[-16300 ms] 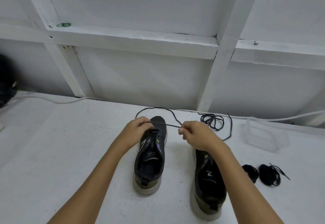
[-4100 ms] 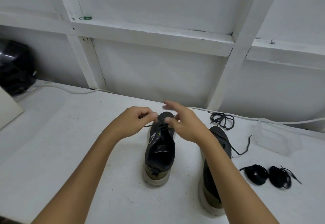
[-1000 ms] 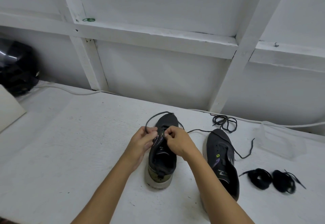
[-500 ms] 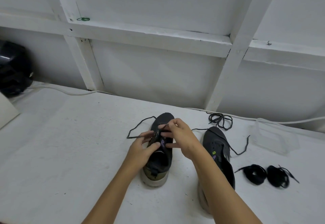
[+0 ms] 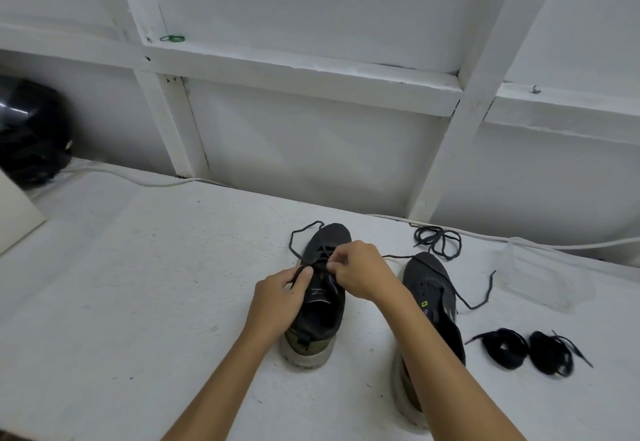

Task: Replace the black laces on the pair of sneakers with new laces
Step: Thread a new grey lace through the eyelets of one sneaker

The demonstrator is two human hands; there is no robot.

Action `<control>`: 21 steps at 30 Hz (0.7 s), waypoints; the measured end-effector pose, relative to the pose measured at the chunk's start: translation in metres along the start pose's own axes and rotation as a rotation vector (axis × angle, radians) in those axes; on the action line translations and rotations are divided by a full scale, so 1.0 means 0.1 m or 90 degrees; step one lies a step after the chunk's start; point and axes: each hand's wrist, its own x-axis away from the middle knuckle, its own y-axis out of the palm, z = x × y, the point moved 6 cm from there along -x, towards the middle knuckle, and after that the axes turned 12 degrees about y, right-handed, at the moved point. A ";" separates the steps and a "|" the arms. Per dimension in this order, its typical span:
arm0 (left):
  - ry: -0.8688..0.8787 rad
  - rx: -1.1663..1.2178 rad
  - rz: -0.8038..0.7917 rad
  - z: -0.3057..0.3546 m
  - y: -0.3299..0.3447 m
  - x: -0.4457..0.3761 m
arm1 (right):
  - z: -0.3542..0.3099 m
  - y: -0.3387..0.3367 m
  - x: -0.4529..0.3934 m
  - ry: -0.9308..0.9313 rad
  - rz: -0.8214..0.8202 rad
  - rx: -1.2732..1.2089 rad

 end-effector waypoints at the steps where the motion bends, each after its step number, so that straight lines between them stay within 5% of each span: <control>1: 0.014 -0.014 0.002 0.02 0.00 0.00 | 0.00 0.01 0.01 0.001 -0.009 0.019; 8: 0.055 -0.103 0.000 0.10 -0.01 -0.03 | 0.01 0.02 0.06 -0.051 -0.050 0.002; 15: 0.041 -0.110 0.026 0.10 -0.02 -0.01 | 0.11 -0.37 0.10 0.084 -0.116 -0.827; 18: 0.069 -0.074 0.029 0.13 -0.01 0.00 | 0.22 -0.41 0.10 0.070 0.037 -0.421; 21: 0.109 -0.088 0.046 0.20 -0.01 0.00 | 0.11 -0.16 0.10 -0.019 0.006 -0.100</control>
